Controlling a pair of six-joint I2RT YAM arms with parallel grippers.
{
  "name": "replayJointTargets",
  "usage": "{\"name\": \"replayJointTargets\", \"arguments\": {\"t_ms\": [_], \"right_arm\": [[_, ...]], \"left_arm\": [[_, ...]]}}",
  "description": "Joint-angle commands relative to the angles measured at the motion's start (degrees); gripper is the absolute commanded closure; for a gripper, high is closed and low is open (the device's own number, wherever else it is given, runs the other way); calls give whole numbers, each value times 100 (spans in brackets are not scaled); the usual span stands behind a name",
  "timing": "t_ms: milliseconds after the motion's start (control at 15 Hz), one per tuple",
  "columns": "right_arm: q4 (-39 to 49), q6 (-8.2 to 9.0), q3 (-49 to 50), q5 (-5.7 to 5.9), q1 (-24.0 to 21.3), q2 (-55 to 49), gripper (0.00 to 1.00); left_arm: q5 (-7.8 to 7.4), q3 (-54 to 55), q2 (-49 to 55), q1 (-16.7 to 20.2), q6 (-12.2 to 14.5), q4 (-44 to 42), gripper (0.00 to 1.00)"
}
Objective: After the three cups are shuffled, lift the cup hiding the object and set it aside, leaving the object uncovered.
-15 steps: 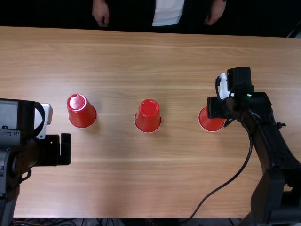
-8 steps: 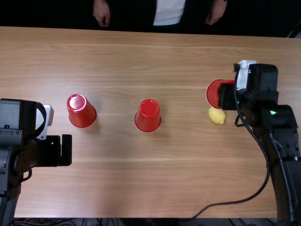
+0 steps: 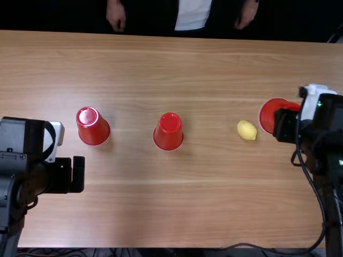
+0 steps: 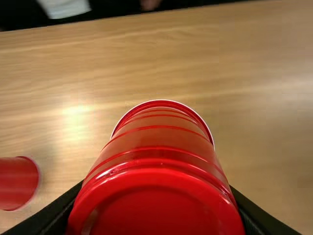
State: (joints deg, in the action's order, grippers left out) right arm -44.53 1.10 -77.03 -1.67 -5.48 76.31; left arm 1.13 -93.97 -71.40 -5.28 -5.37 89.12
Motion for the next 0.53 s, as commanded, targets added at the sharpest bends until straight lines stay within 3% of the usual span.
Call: {"name": "replayJointTargets", "arguments": {"t_ms": [0, 267, 467], "right_arm": [[-56, -26, 162, 41, -129, -152, 90], [-246, -100, 716, 41, -815, -442, 89], [-130, -153, 1463, 41, -938, -451, 88]], "left_arm": [[14, 107, 135, -61, -65, 21, 0], [14, 99, 231, -70, -65, 63, 0], [14, 99, 258, -70, -65, 63, 0]]}}
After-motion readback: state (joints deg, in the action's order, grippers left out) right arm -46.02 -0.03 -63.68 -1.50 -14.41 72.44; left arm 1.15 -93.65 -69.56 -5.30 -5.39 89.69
